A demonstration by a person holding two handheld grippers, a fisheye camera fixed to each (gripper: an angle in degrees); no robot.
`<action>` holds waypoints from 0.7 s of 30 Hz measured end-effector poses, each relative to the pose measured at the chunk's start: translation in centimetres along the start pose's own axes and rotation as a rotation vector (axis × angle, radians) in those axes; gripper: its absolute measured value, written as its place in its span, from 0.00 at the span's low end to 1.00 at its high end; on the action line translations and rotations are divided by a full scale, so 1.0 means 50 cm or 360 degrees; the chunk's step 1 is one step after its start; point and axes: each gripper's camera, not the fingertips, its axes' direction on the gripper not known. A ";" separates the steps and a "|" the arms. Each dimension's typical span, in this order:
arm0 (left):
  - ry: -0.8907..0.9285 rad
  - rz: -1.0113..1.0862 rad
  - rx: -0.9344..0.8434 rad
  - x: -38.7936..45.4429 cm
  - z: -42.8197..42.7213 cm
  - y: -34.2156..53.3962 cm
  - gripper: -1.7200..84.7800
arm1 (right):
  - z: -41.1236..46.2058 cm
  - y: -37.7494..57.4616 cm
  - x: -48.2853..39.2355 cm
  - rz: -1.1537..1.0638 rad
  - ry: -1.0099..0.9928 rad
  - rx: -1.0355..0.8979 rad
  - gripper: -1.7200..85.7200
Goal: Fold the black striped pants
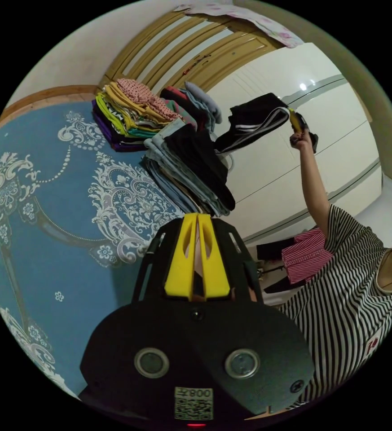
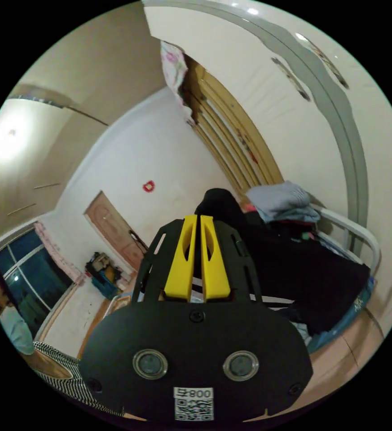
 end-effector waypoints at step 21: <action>-0.0507 0.0272 0.0467 0.198 -0.634 0.457 0.16 | 0.366 0.445 -0.995 -0.0347 -0.1259 -0.0282 0.07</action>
